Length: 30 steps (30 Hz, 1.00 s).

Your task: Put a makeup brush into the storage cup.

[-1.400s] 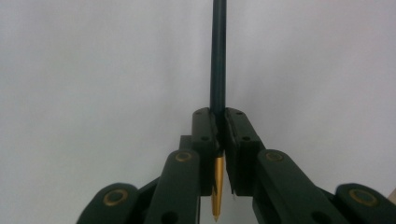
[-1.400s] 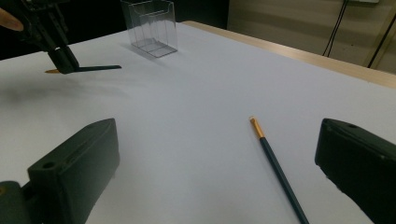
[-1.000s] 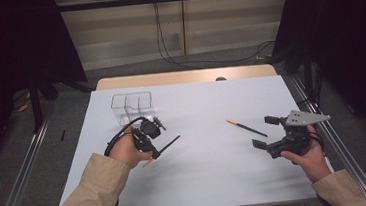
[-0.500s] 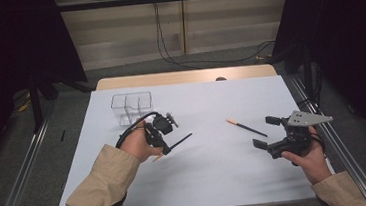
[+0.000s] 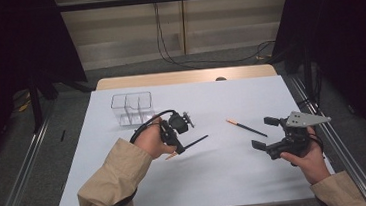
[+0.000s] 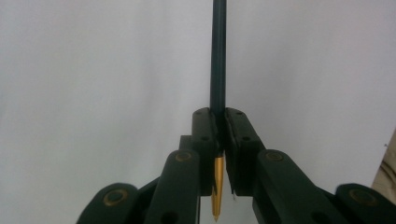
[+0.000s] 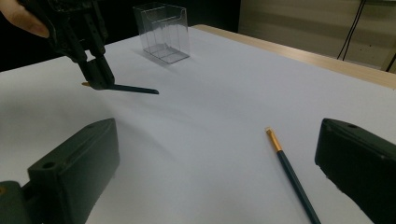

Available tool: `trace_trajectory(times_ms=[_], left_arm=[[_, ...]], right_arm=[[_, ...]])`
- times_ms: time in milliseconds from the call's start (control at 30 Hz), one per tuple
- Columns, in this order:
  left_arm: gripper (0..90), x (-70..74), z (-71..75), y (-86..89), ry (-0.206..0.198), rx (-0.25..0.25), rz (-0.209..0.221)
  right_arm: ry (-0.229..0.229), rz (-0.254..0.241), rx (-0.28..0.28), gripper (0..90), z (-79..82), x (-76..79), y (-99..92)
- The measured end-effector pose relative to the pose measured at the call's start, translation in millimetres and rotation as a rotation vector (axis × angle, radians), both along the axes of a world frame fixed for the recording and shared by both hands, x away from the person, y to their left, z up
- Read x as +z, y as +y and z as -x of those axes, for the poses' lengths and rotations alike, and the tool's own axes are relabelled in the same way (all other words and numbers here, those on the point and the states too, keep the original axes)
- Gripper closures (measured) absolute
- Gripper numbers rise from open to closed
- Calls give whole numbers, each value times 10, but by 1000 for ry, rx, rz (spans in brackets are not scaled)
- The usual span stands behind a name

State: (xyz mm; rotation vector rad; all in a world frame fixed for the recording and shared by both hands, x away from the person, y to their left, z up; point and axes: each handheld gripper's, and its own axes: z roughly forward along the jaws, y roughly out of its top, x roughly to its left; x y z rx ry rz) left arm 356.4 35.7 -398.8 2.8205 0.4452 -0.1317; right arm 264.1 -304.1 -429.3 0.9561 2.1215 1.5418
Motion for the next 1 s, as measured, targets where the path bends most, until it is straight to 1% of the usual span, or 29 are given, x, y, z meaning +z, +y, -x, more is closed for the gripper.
trace_trajectory(times_ms=[67,100,133,167,233,333,367,533,600,633,833,1000], left_arm=[[834,6,9,-48,-2,-30,-13],[834,5,22,-72,-1,-26,-7],[834,2,31,-92,-3,-31,-1],[834,10,37,-111,1,-37,-5],[834,-1,61,-147,0,-46,7],[834,-15,81,-199,7,-76,0],[834,-14,82,-213,7,-84,-9],[834,-27,87,-243,17,-83,-2],[834,-25,83,-248,13,-91,-9],[834,-25,87,-251,14,-87,-9],[834,-15,88,-267,19,-100,-16],[834,-13,97,-291,18,-113,-18]], right_arm=[[2,1,3,0,-2,1,7],[2,1,5,0,-3,1,11],[3,3,9,0,-4,-1,15],[5,5,12,0,-4,-2,19],[8,9,18,0,-8,-7,28],[11,10,24,0,-15,-13,45],[12,10,26,0,-17,-14,51],[21,18,45,0,-31,-23,69],[26,21,47,0,-41,-28,73],[30,22,51,0,-48,-29,77],[55,45,84,0,-92,-16,119],[89,84,126,0,-142,-4,168]])
